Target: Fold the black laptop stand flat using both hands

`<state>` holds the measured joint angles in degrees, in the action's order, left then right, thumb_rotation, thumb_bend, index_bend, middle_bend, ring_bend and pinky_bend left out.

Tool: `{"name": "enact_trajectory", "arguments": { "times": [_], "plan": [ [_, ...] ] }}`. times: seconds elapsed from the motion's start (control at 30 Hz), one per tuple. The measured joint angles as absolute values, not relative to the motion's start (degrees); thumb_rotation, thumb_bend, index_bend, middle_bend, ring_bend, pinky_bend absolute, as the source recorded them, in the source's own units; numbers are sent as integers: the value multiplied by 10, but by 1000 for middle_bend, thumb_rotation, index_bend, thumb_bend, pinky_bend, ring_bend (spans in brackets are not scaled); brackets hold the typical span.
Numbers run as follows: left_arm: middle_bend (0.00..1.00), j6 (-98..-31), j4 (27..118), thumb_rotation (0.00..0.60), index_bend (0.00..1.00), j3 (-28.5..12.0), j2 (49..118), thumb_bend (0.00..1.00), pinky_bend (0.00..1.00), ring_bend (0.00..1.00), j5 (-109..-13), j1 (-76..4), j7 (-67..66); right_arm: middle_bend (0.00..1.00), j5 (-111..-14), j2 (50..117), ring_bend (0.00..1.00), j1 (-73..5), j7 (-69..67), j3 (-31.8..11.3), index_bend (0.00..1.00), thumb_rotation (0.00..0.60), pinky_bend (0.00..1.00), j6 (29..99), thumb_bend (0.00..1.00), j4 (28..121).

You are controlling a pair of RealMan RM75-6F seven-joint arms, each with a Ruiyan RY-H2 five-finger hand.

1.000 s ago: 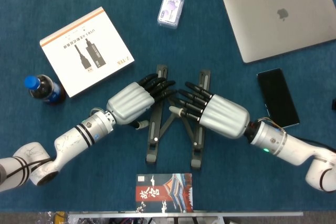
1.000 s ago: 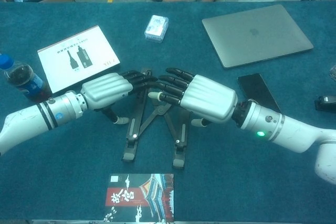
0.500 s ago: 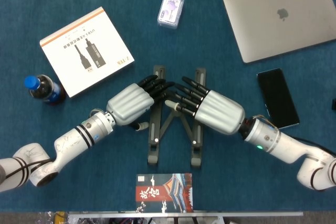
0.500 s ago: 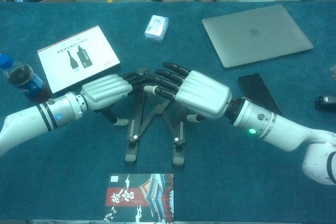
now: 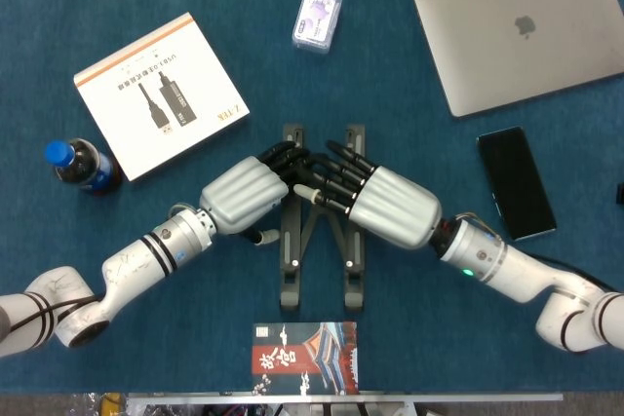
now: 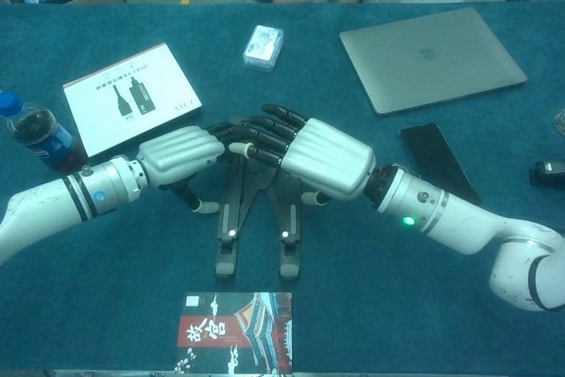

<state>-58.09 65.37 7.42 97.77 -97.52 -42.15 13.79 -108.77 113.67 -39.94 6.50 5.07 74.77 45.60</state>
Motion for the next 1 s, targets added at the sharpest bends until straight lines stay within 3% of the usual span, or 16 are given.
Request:
{"name": "enact_trajectory", "arguments": {
  "times": [0.63, 1.0],
  "plan": [
    [0, -576, 669, 600, 0, 72, 971, 214, 0, 0, -972, -425, 130, 0, -1075, 1157, 0, -412, 66, 44, 0, 600, 0, 753, 31, 449],
    [0, -583, 678, 600, 0, 66, 952, 214, 0, 0, -963, -419, 110, 0, -1071, 1097, 0, -409, 62, 49, 0, 600, 0, 760, 31, 547]
  ]
}}
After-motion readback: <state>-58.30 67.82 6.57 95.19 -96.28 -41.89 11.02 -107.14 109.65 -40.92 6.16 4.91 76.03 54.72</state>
